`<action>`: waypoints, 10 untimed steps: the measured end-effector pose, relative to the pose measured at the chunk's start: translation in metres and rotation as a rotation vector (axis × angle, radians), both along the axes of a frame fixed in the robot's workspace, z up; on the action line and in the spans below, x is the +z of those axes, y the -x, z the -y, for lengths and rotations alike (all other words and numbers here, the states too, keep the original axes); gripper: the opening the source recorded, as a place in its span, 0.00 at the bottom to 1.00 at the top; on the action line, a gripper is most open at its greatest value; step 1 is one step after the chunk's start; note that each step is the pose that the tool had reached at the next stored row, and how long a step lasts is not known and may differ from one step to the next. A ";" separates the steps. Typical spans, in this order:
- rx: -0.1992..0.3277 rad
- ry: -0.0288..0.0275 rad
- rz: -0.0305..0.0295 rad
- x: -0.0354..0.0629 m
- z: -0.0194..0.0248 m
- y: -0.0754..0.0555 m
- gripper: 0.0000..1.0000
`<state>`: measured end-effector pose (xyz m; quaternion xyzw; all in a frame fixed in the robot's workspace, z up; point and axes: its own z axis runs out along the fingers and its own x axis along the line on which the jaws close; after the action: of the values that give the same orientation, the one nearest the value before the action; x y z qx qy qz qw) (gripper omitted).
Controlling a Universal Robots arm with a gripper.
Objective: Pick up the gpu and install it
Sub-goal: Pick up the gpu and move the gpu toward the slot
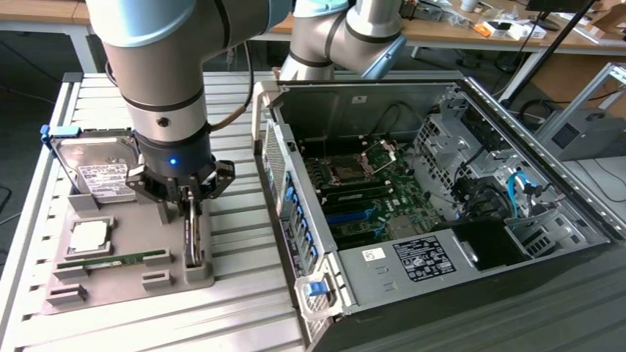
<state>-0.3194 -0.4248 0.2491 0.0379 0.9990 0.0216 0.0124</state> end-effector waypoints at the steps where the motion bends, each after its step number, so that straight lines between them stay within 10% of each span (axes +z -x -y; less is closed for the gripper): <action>1: 0.000 0.0000 0.0000 0.0015 0.0000 0.000 0.27; 10: 0.000 0.0000 0.0001 0.0057 0.0000 0.000 0.27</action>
<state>-0.3194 -0.4248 0.2548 0.0379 0.9990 0.0217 0.0124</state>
